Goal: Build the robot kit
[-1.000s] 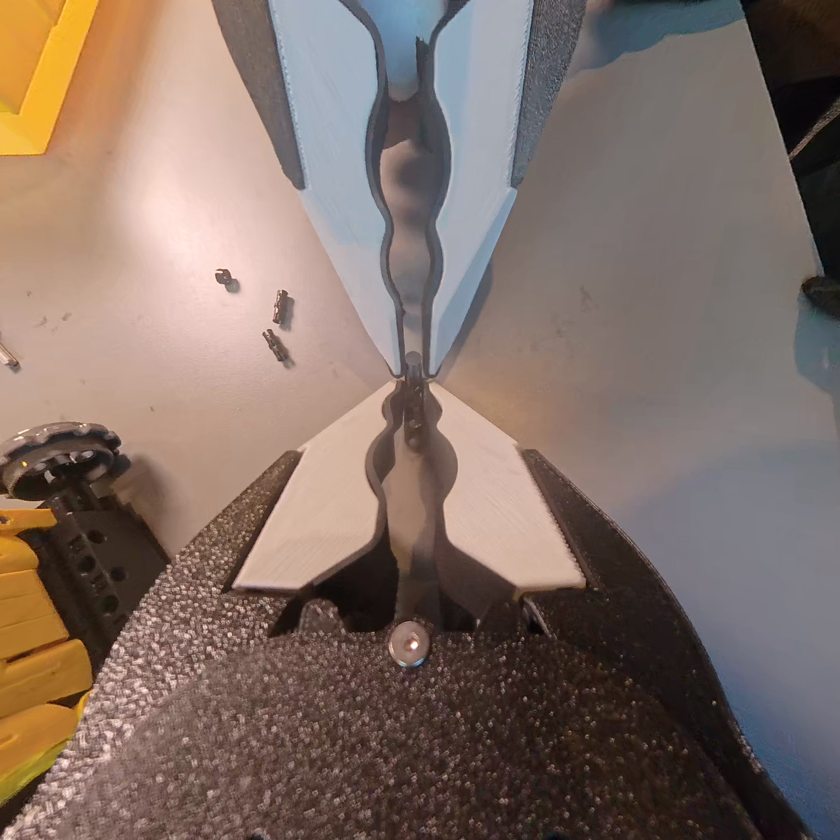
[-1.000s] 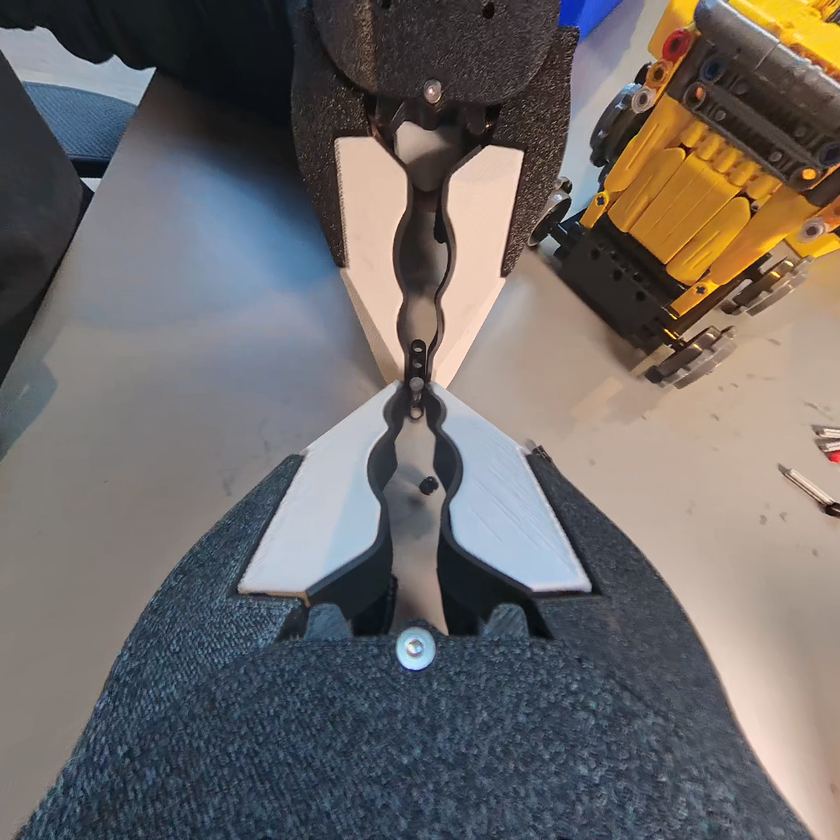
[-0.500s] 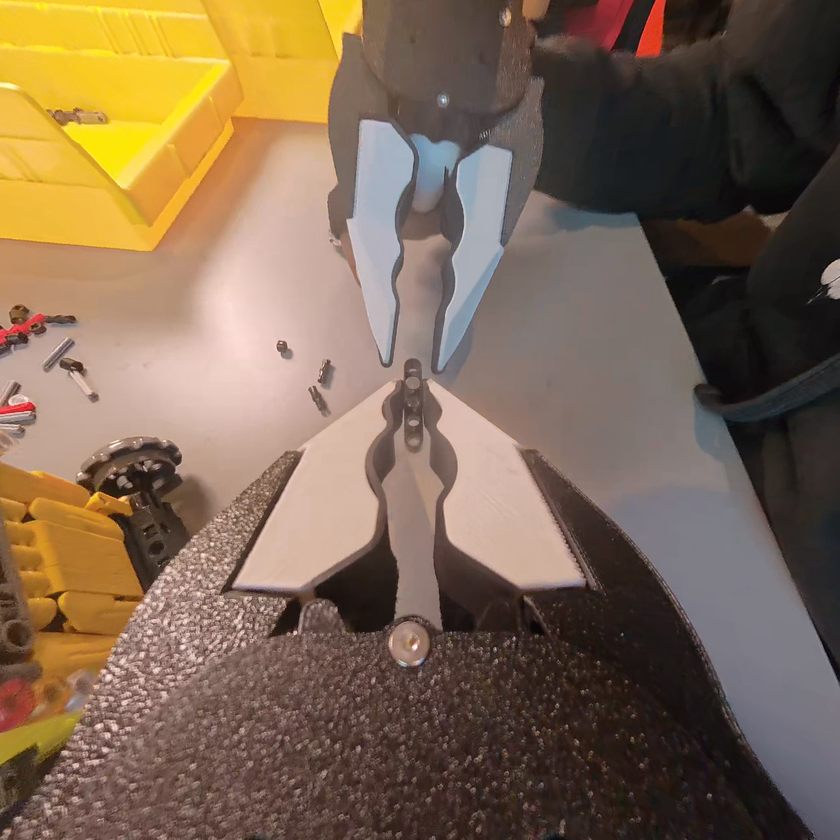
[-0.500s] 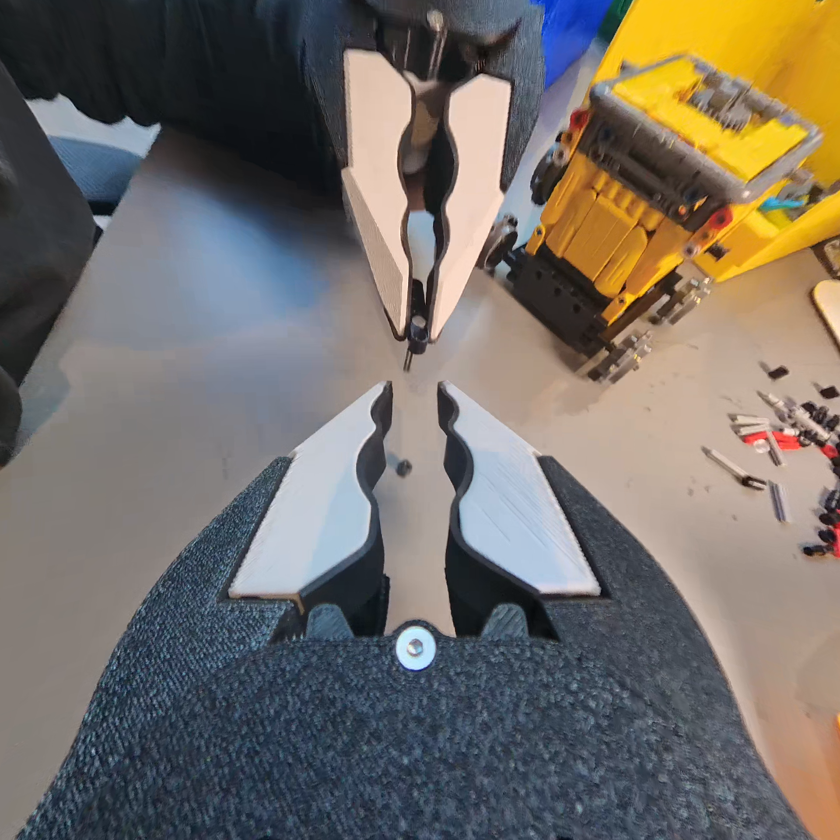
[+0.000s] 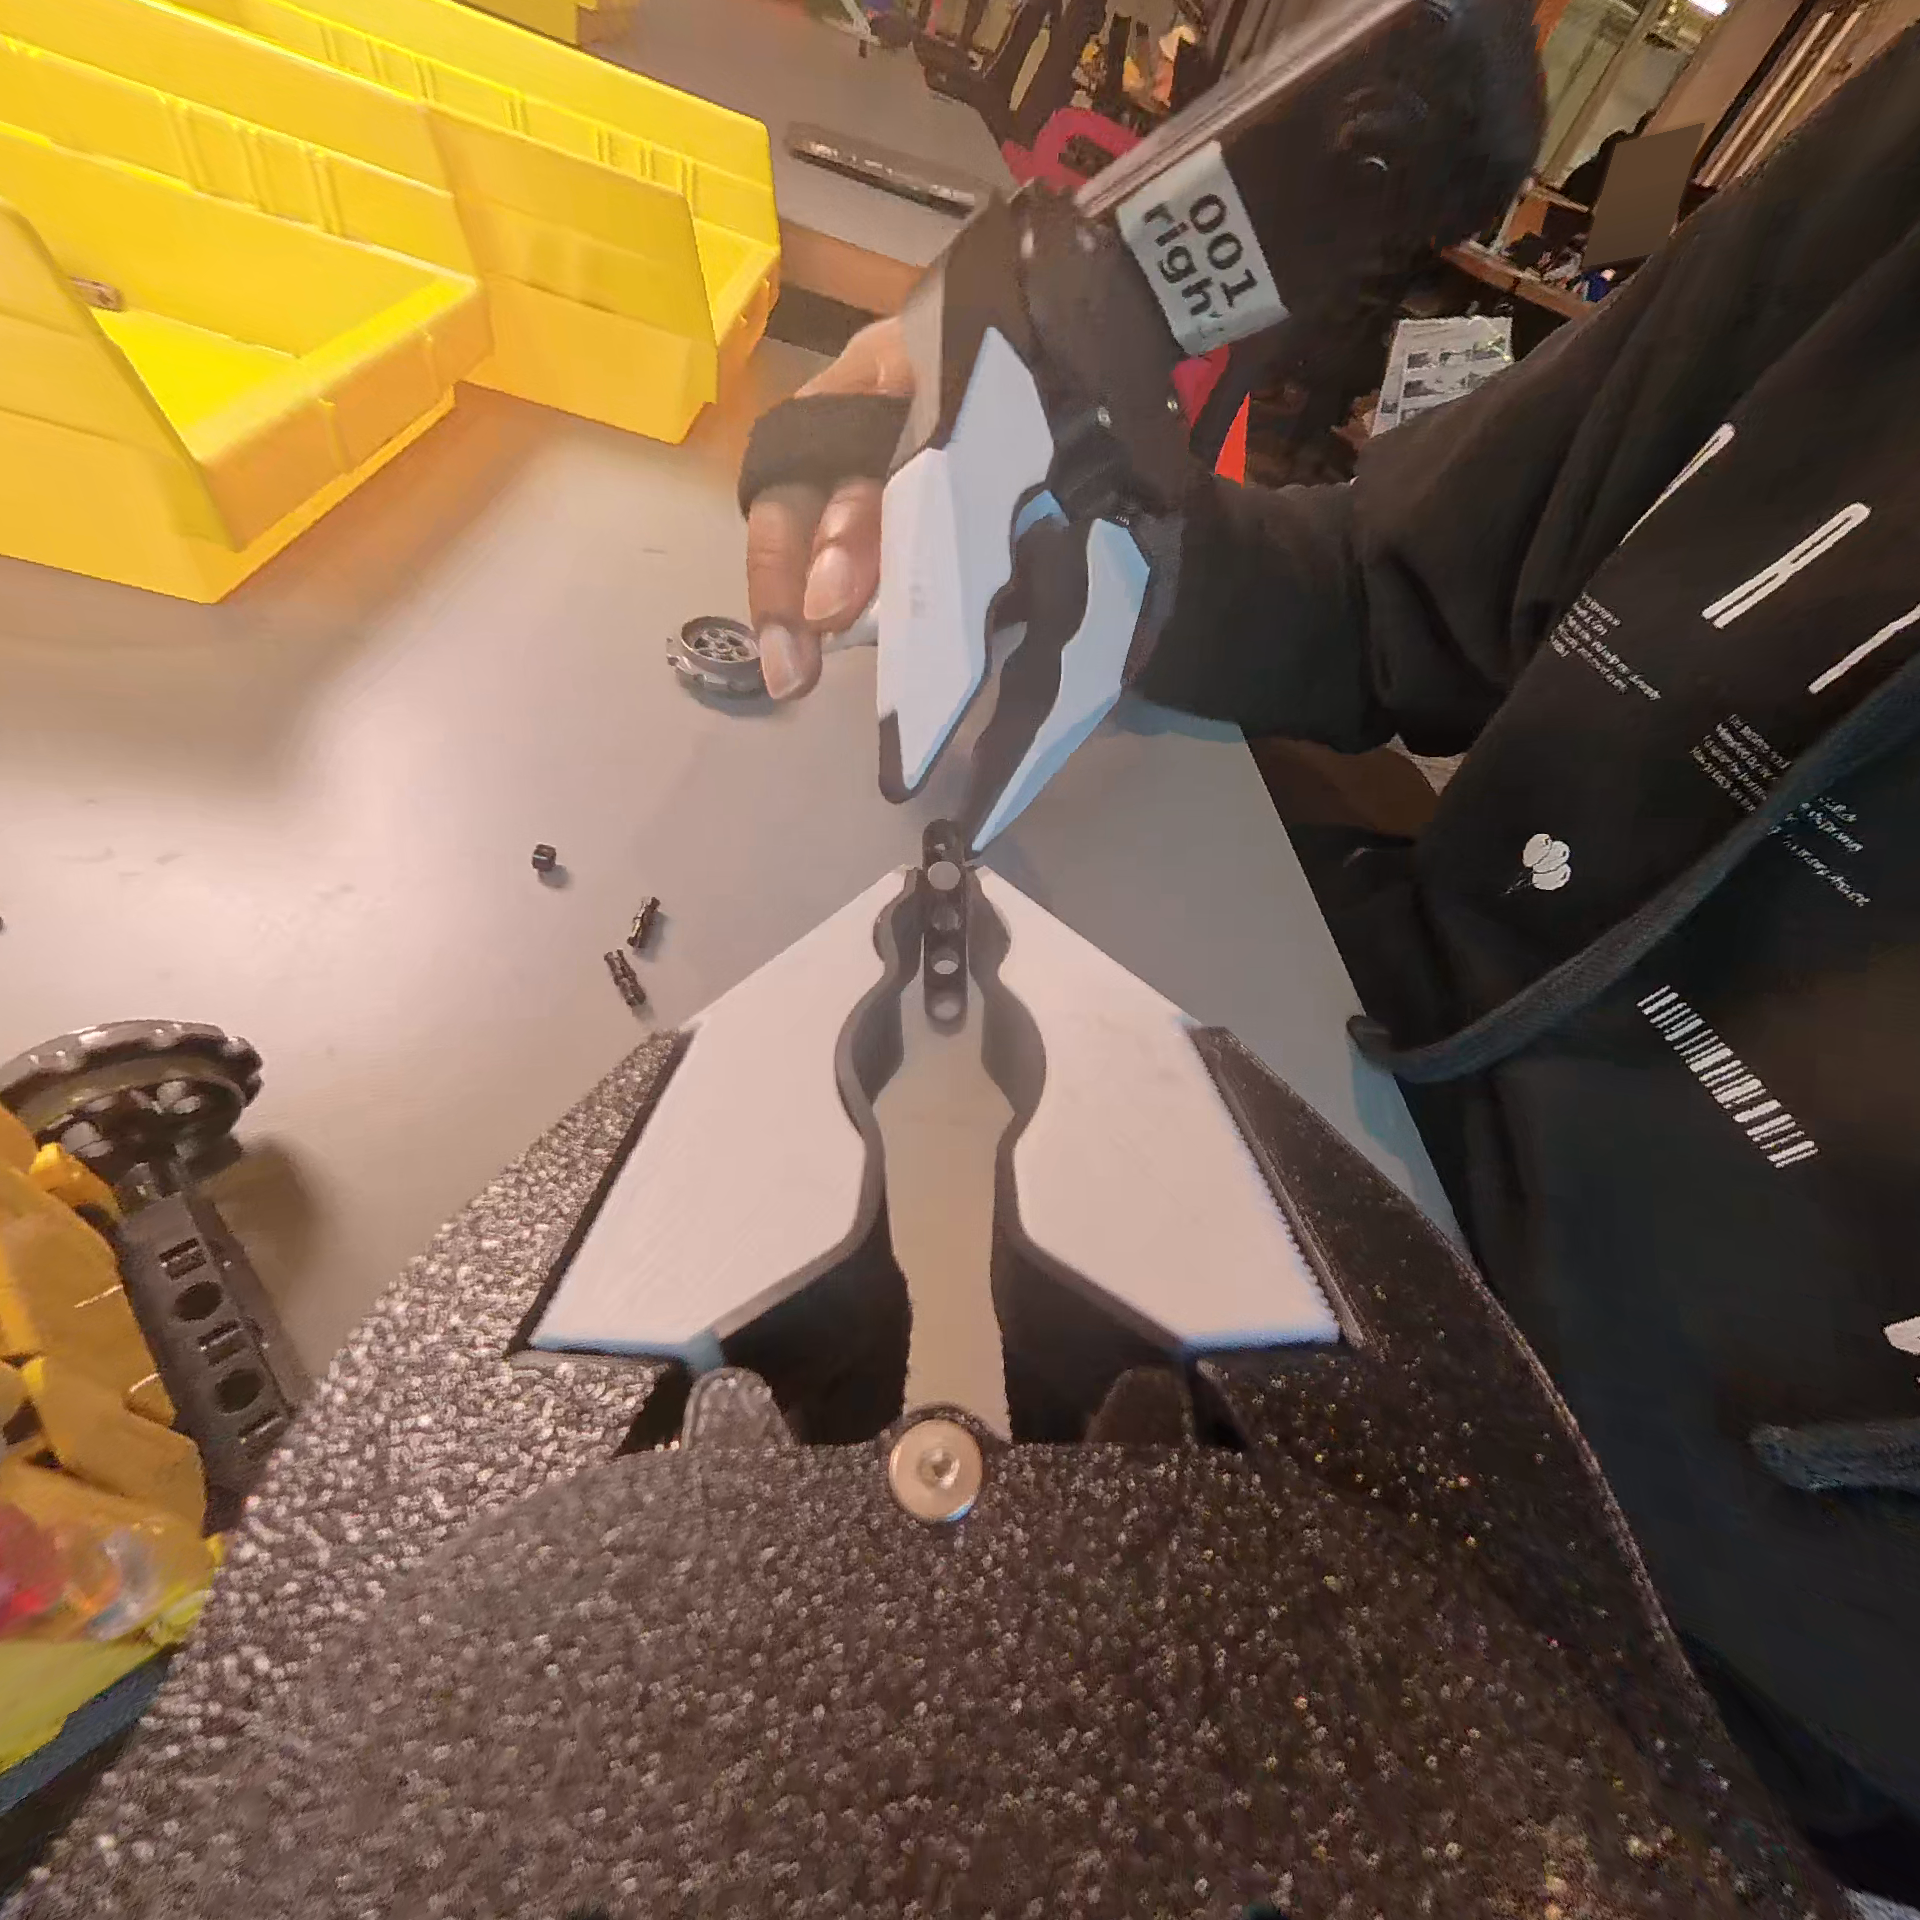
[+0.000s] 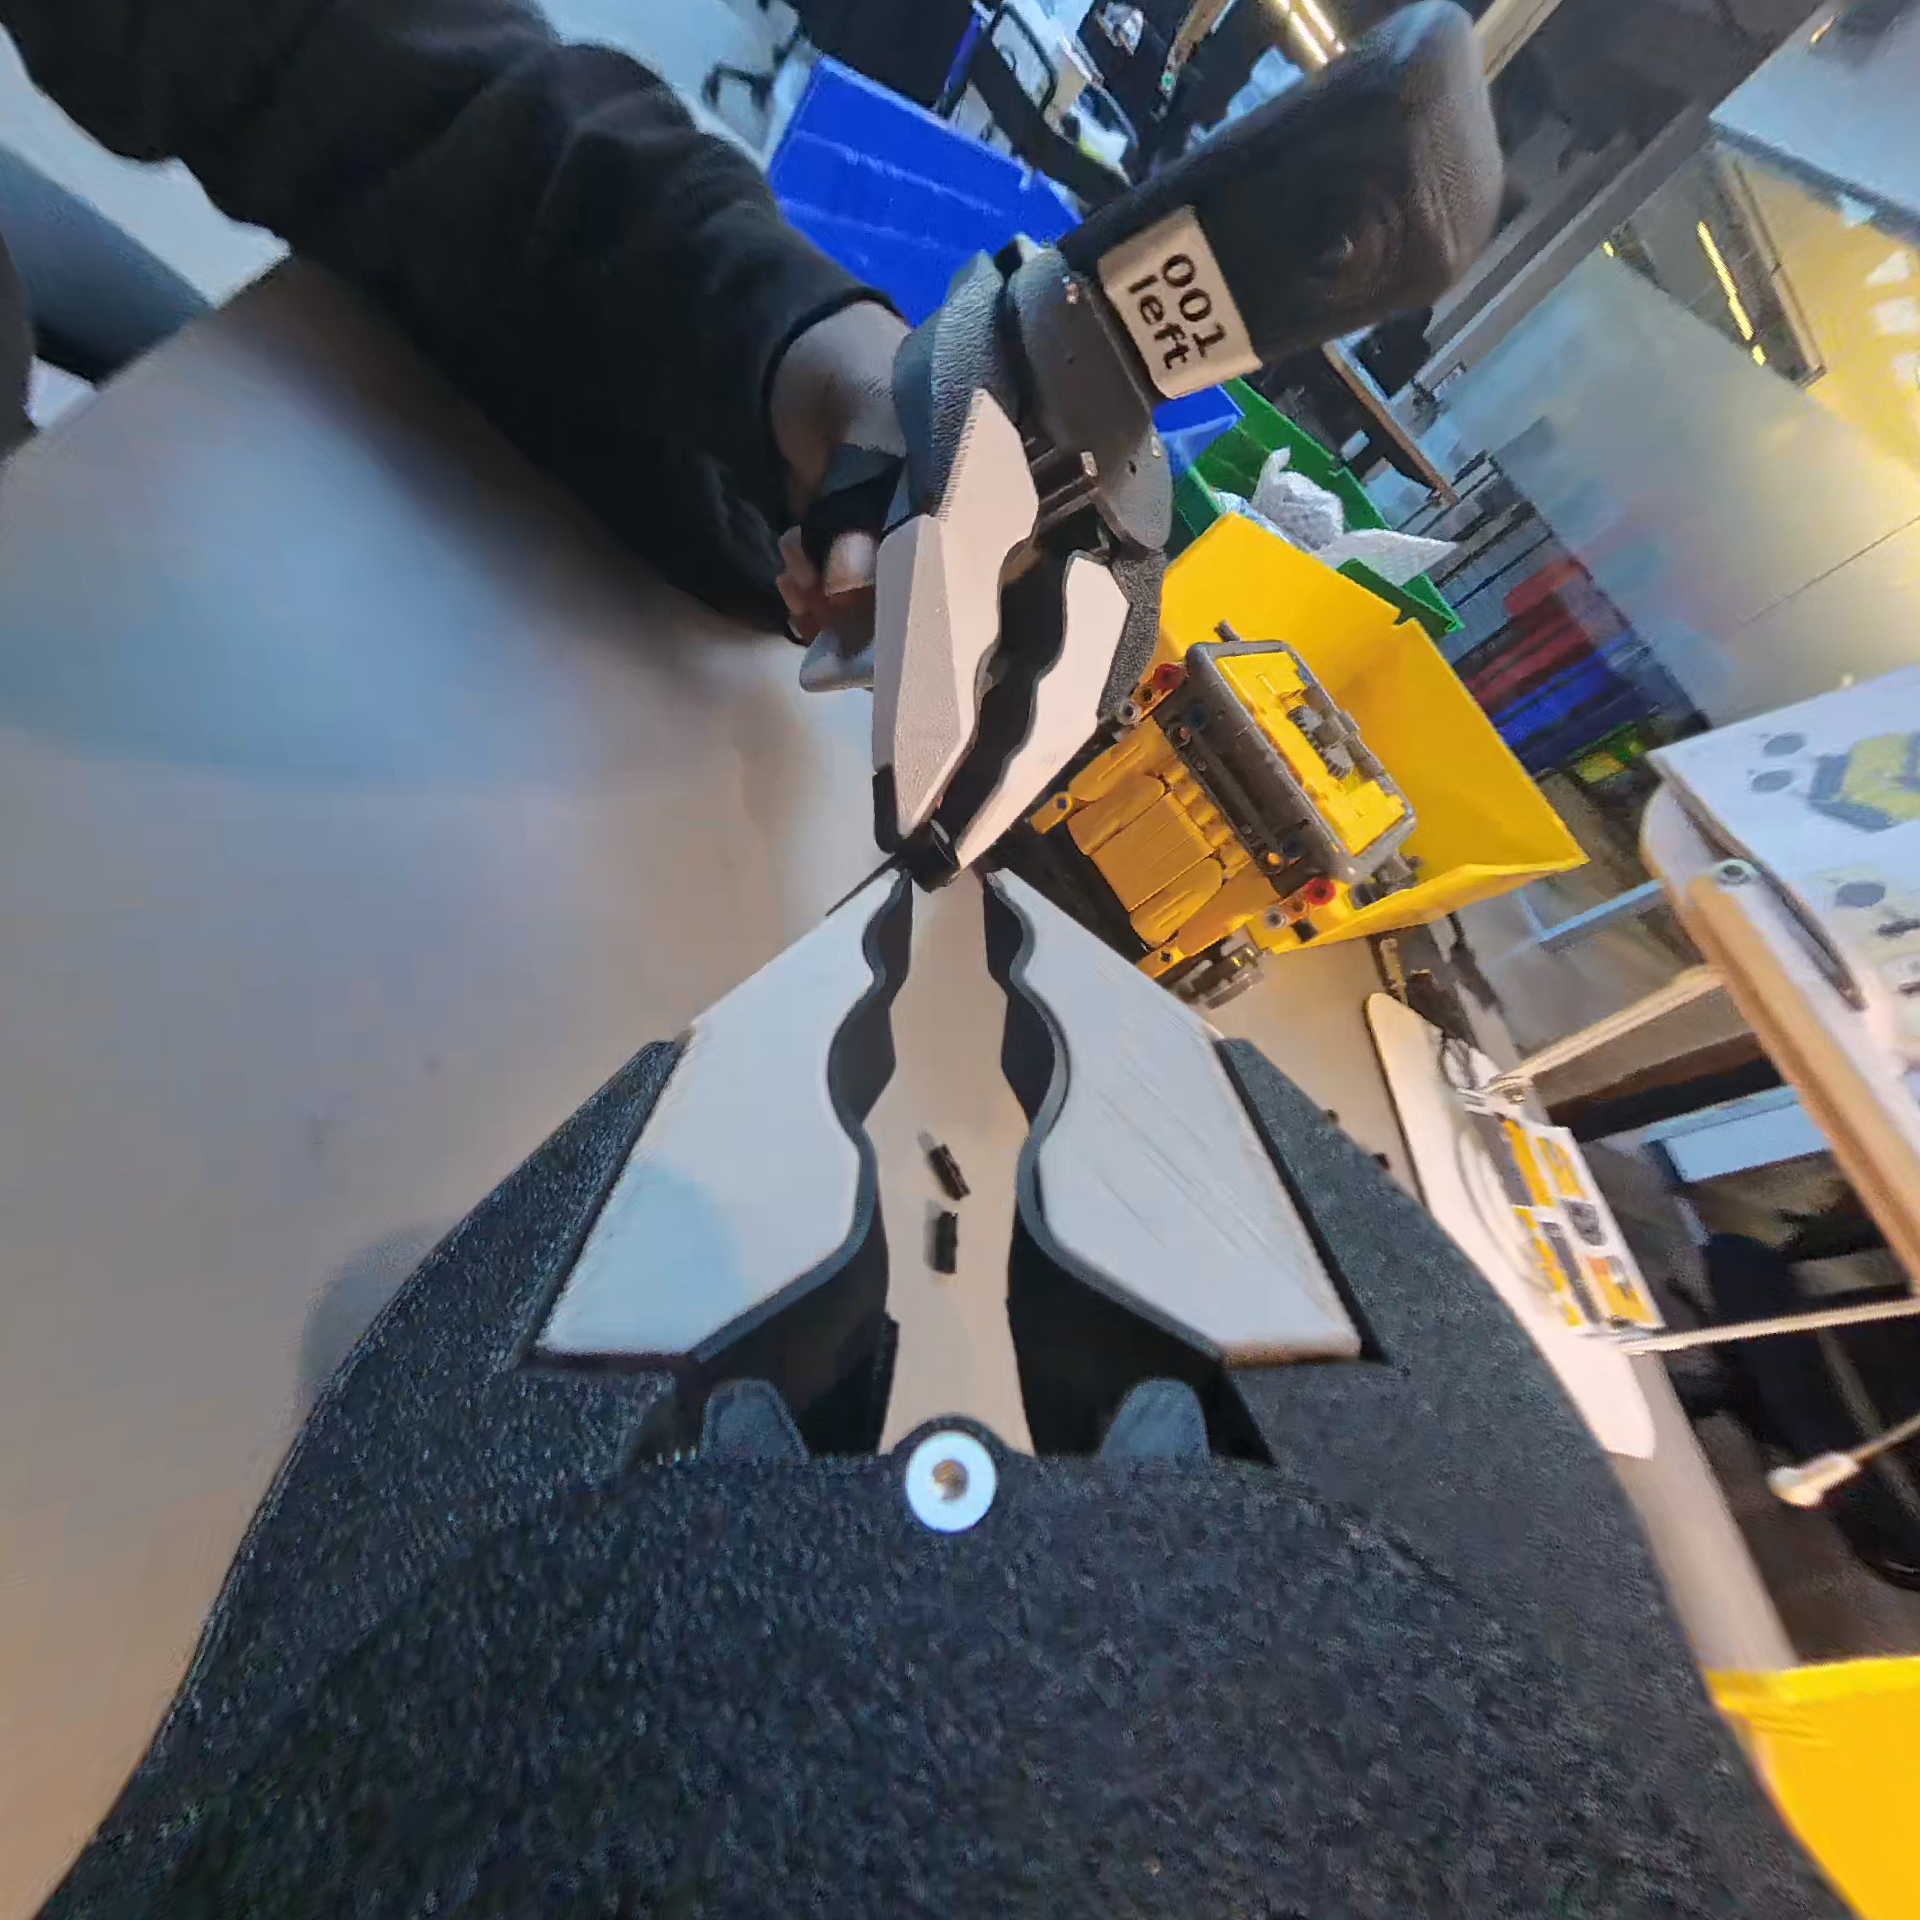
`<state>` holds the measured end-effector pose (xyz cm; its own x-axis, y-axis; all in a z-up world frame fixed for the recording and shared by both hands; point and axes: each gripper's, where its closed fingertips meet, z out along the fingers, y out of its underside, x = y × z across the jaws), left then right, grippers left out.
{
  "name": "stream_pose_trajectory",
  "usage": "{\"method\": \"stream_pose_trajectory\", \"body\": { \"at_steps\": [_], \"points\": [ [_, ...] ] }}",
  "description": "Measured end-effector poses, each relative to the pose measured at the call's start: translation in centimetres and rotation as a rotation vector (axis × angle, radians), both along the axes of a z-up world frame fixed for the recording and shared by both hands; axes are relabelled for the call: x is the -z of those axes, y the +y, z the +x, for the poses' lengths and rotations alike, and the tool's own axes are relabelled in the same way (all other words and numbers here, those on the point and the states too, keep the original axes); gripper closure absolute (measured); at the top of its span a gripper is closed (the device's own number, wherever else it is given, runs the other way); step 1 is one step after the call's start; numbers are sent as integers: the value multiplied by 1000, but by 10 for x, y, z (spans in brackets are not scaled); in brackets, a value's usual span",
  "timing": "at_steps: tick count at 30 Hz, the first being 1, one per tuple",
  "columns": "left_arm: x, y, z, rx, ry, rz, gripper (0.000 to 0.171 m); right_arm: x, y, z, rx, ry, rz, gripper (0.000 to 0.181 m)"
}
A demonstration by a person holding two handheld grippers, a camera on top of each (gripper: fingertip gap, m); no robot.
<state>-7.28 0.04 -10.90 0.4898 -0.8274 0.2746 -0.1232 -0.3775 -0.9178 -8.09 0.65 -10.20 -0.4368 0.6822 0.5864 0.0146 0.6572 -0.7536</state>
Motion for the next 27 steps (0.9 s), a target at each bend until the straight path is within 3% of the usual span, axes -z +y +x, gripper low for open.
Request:
{"method": "stream_pose_trajectory", "body": {
  "at_steps": [12,15,19,23,27],
  "points": [
    [22,-18,11,138,21,-134,167,27,-26,3,-81,-3,316,168],
    [22,-20,13,160,2,-159,167,27,-29,6,-91,-12,251,171],
    [13,-12,4,110,-38,-127,162,19,-19,4,-60,-77,-75,172],
    [6,-5,-7,42,99,73,150,8,-4,0,-18,-205,-529,172],
    [3,-6,-2,37,183,200,158,6,-11,-1,-75,-372,-881,172]
  ]
}}
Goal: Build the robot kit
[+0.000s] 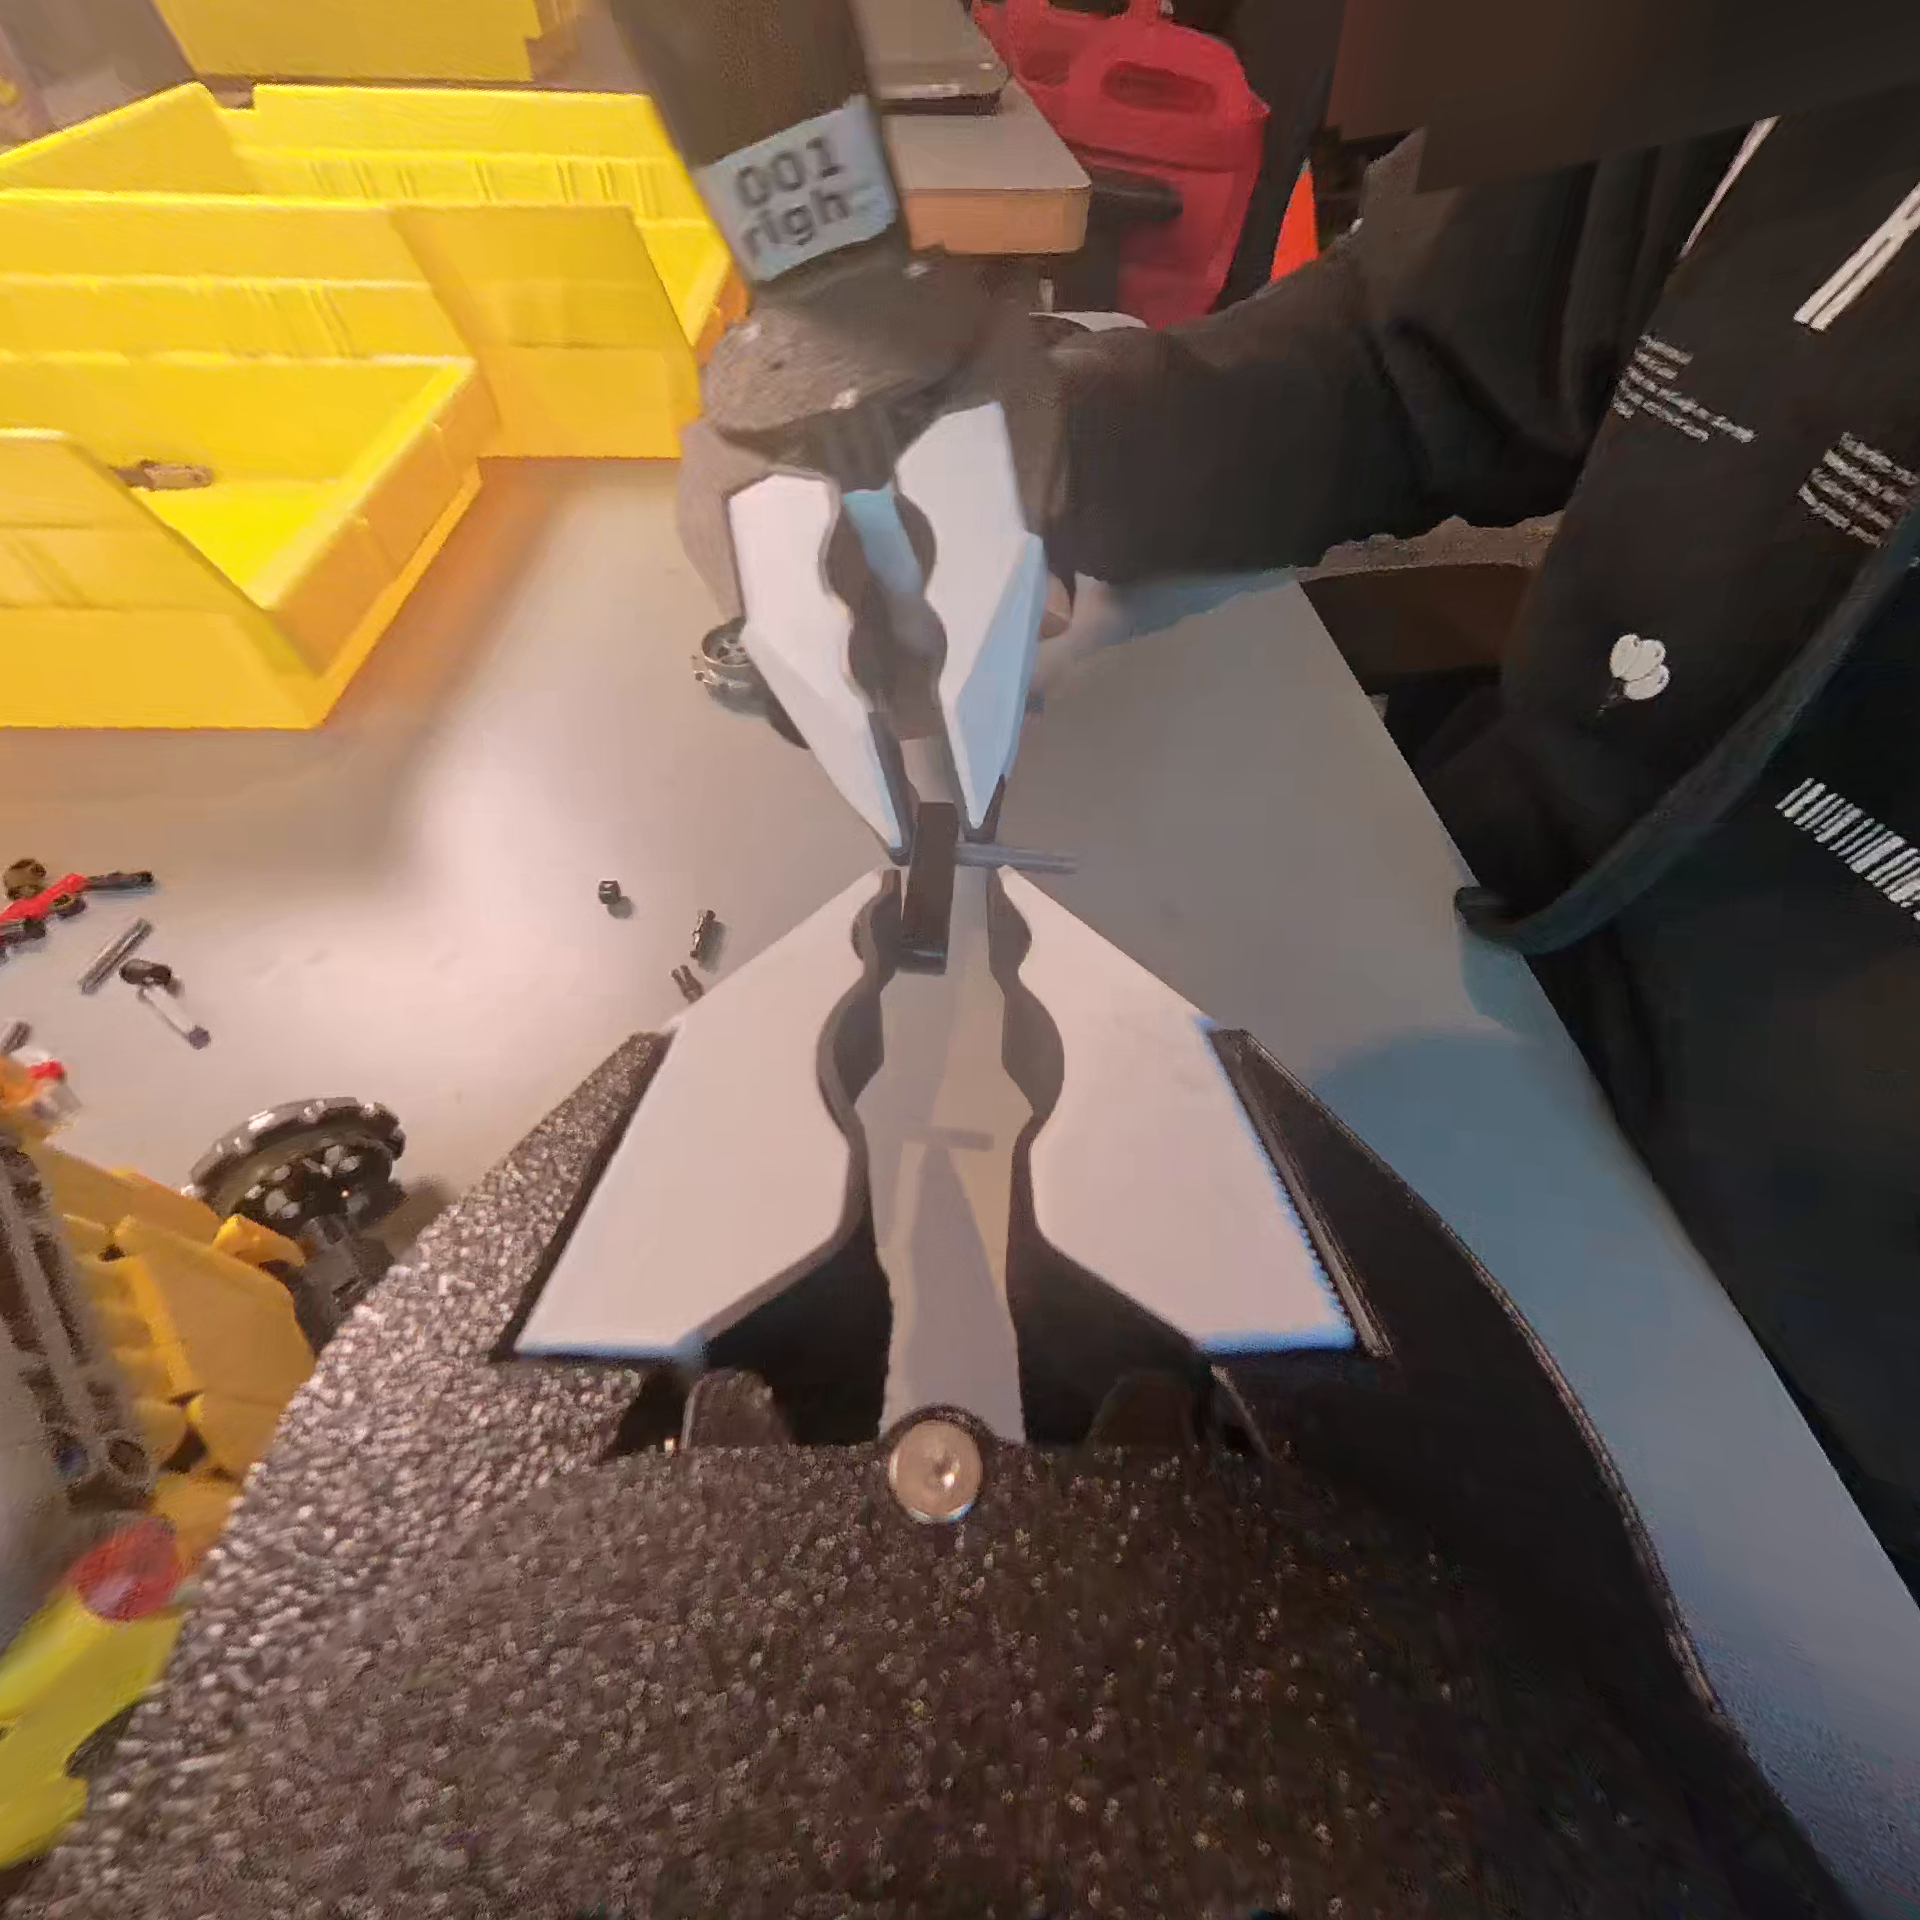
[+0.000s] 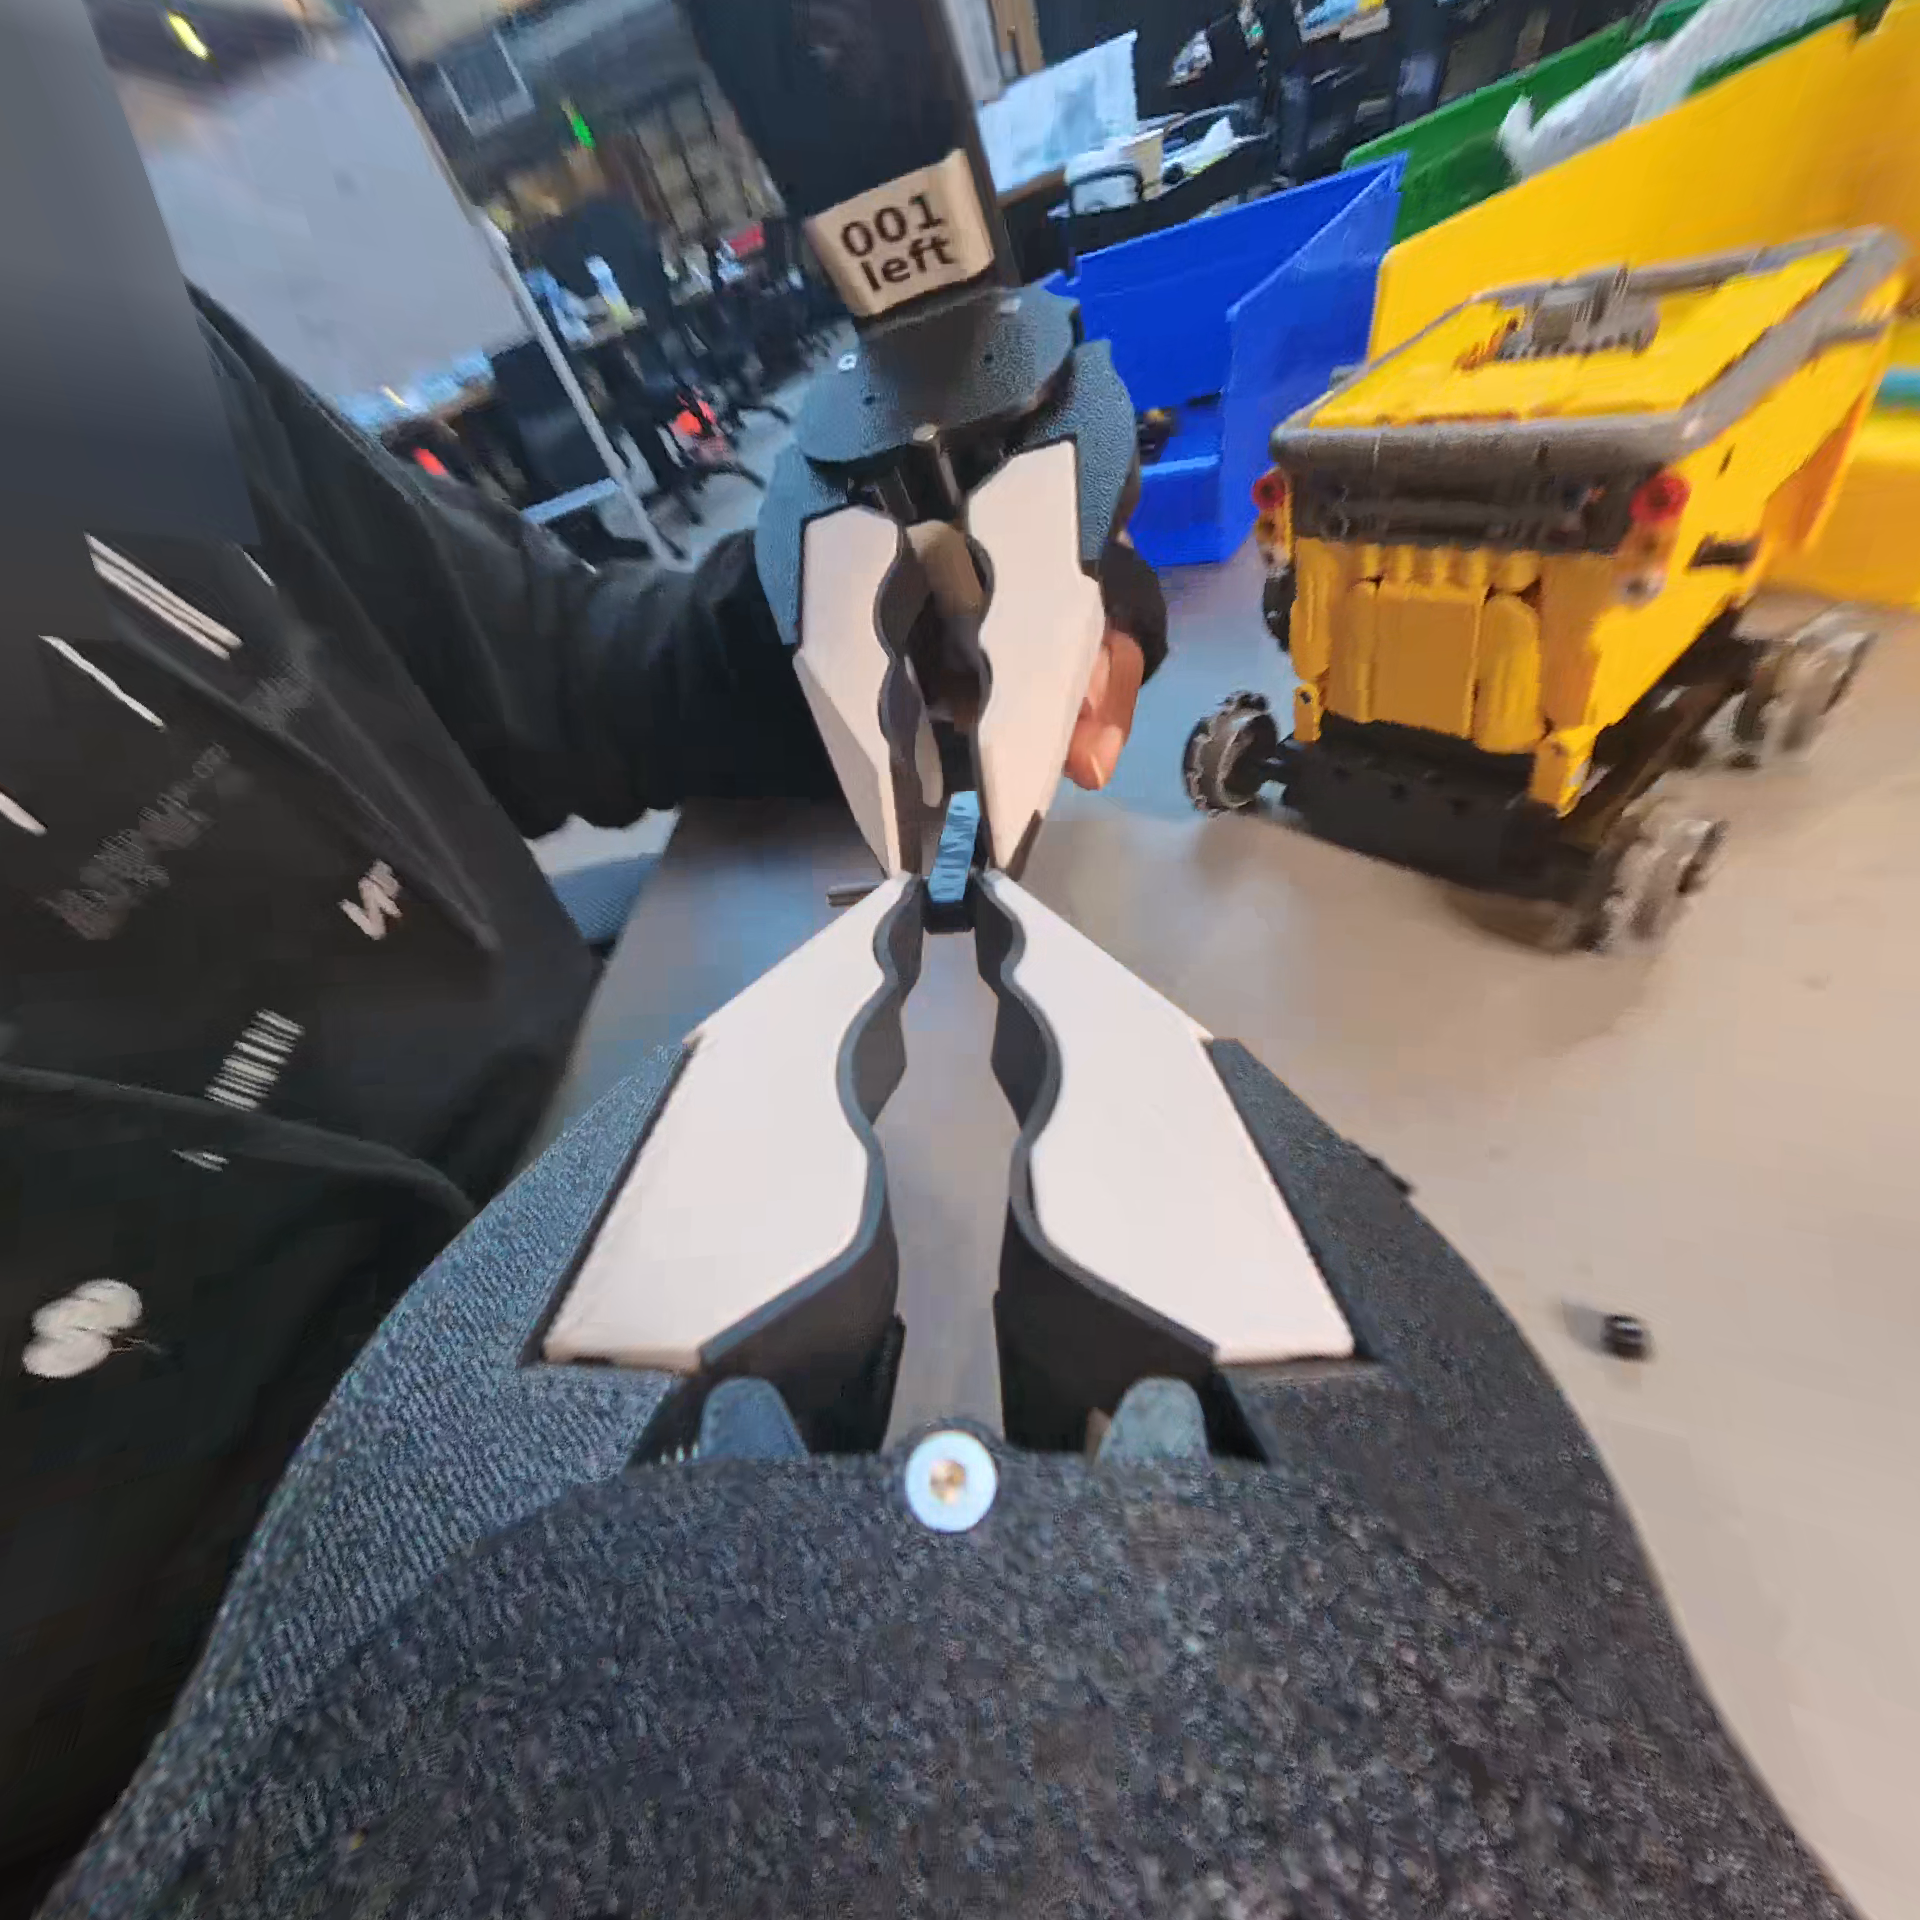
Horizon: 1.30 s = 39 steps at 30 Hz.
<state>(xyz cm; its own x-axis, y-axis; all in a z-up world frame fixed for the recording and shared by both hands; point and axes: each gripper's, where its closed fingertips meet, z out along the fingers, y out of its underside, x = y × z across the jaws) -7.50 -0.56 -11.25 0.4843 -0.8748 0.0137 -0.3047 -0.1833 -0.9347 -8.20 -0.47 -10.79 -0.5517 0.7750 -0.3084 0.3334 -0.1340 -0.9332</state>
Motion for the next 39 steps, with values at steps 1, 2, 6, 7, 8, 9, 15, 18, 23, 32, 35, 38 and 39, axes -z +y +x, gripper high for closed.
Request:
{"method": "stream_pose_trajectory", "body": {
  "at_steps": [1,2,6,7,8,9,15,18,23,32,35,38,39],
  "points": [
    [-1,0,0,-3,-7,4,162,-1,-1,1,-15,-18,-73,172],
    [-2,0,1,3,-16,-3,165,-1,-1,1,-27,-42,-136,172],
    [-5,-6,6,45,-97,-85,165,-4,-7,6,-100,-102,-316,172],
    [-7,-7,8,55,-132,-116,165,-6,-8,8,-121,-110,-353,172],
    [-8,-7,8,53,-162,-151,165,-6,-8,8,-127,-112,-366,172],
    [-8,-5,8,46,-191,-192,166,-5,-6,8,-121,-103,-352,171],
    [-6,0,5,20,-389,-438,167,-3,0,6,-60,13,-86,170],
    [3,3,4,-8,-373,-489,167,8,1,5,-32,31,132,166],
    [12,5,2,-37,-373,-553,167,19,6,0,48,113,496,170],
    [15,8,0,-51,-411,-614,166,15,5,-4,108,361,949,173],
    [17,7,1,-50,-408,-628,166,17,4,-3,94,403,1051,174],
    [19,10,-1,-76,-406,-636,167,9,-4,1,73,453,1044,177],
    [19,10,-1,-77,-402,-630,167,10,-3,0,71,434,1050,177]
  ]
}}
